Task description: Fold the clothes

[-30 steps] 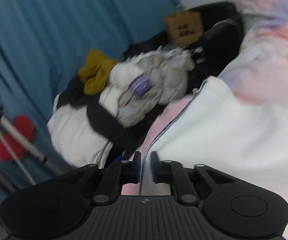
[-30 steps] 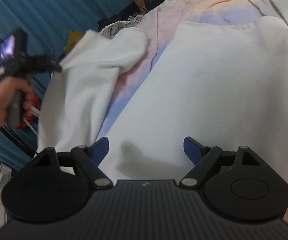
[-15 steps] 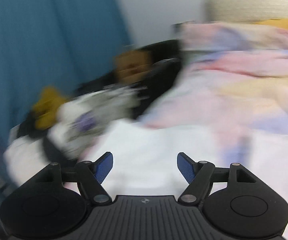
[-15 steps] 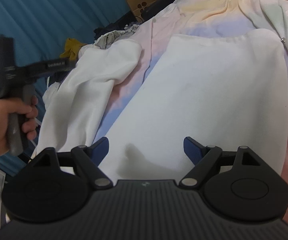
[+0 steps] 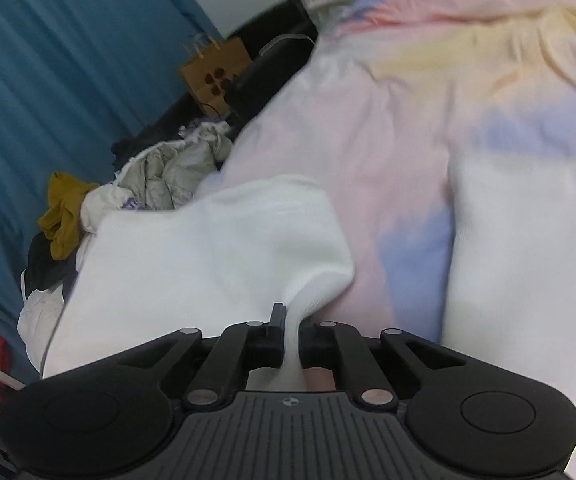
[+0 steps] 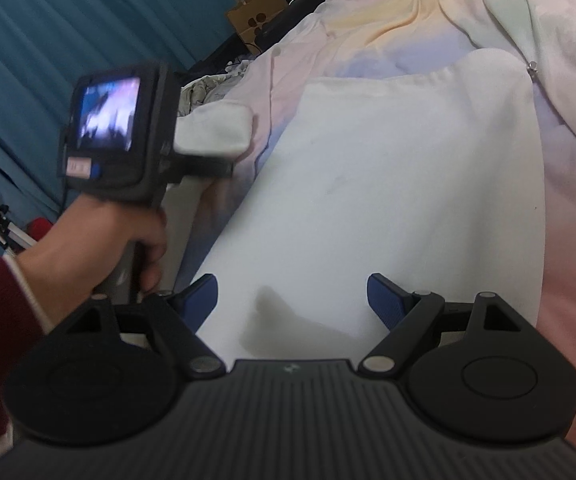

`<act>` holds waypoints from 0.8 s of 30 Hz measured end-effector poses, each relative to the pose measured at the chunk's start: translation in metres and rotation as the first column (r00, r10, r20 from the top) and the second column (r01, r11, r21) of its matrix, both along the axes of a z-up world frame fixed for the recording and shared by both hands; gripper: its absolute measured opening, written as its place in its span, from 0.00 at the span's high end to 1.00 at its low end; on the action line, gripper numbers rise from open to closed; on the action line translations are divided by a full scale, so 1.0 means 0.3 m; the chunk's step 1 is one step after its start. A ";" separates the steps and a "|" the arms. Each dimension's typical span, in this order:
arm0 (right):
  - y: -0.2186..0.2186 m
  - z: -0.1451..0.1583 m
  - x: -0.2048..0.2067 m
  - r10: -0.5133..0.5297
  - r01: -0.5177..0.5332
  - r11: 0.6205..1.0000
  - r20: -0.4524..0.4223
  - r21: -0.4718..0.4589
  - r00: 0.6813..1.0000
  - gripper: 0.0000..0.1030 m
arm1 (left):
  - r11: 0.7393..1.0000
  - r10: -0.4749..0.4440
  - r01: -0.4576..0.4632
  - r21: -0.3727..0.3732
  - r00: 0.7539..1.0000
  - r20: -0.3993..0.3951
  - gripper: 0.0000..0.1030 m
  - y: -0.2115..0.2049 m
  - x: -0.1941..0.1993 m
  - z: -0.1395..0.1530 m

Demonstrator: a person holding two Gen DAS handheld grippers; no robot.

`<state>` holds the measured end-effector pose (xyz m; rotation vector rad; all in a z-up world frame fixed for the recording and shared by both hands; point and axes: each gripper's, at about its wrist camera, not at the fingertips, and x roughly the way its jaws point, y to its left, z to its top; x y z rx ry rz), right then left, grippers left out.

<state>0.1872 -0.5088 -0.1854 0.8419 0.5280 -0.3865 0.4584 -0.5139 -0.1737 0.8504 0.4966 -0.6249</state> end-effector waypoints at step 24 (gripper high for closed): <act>-0.072 0.034 -0.060 -0.057 0.058 0.996 0.013 -0.064 0.998 0.19 | 0.849 0.252 -0.361 -0.387 0.919 -0.304 0.46 0.540 -0.368 0.286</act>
